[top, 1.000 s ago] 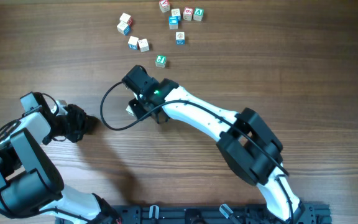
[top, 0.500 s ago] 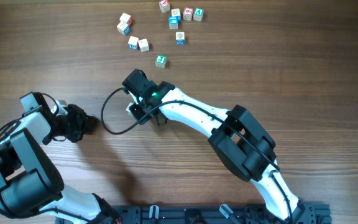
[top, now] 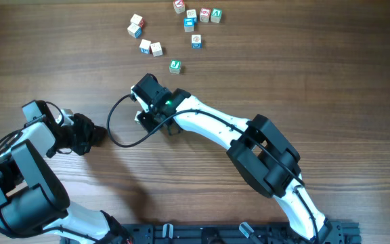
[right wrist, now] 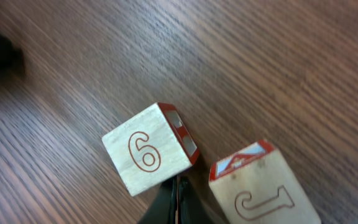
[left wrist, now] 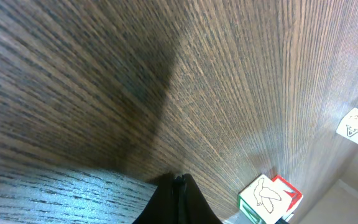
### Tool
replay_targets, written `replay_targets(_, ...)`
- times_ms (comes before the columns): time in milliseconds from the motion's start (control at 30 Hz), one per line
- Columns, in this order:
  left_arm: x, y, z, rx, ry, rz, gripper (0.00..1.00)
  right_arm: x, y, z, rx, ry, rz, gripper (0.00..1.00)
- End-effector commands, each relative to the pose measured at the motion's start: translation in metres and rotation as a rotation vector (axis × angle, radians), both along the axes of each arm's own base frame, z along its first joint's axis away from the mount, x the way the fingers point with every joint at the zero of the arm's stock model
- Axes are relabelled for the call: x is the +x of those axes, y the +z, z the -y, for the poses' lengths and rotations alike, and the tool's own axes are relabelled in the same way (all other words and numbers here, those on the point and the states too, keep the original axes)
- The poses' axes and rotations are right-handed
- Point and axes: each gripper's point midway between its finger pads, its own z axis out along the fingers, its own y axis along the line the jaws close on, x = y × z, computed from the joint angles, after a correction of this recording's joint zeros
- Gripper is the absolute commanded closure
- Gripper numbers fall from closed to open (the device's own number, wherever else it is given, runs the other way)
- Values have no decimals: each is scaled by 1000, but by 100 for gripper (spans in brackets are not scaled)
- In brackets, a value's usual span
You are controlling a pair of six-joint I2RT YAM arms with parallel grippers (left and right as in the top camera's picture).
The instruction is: Form a horizontal line
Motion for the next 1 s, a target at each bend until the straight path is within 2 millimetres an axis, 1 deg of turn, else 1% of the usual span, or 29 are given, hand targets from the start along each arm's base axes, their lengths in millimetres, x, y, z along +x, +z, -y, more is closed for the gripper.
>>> replay_targets(0, -10, -8, -5, 47, -9, -34, 96, -3, -5, -5, 12, 30, -3, 95)
replay_targets(133, -10, -8, -5, 46, -9, -34, 96, -1, -4, -7, 21, 30, 7, 95)
replay_targets(200, -10, -8, -5, 46, -9, -34, 96, -3, -5, -5, 10, 29, -4, 96)
replay_targets(333, -10, -8, -5, 48, -9, -32, 96, -17, -13, 6, -43, 12, -68, 96)
replay_targets(400, -9, -8, -5, 48, -9, -31, 96, -21, -11, 12, -63, 9, -85, 96)
replay_targets(433, -9, -8, -5, 48, -9, -31, 96, -21, -7, 14, -68, 5, -83, 95)
replay_targets(467, -9, -8, -5, 48, -9, -31, 96, -20, 6, 16, -56, -21, -85, 96)
replay_targets(533, -9, -8, -5, 48, -9, -31, 96, -17, 24, 18, -25, -70, -87, 96)
replay_targets(567, -9, -8, -5, 48, -9, -31, 96, -11, 40, 19, 7, -108, -80, 96)
replay_targets(633, -9, -8, -5, 48, -9, -31, 96, 2, 61, 19, 63, -141, -48, 96)
replay_targets(700, -9, -8, -5, 48, -9, -31, 96, 20, 78, 19, 120, -163, -2, 96)
replay_targets(767, -9, -8, -5, 48, -9, -31, 96, 42, 91, 19, 178, -183, 52, 96)
replay_targets(833, -9, -8, -5, 48, -9, -31, 96, 63, 101, 21, 216, -178, 121, 96)
replay_targets(933, -9, -8, -5, 48, -9, -31, 96, 94, 100, 36, 194, -211, 220, 96)
replay_targets(967, -9, -8, -5, 48, -9, -31, 96, 98, 97, 38, 187, -212, 230, 95)
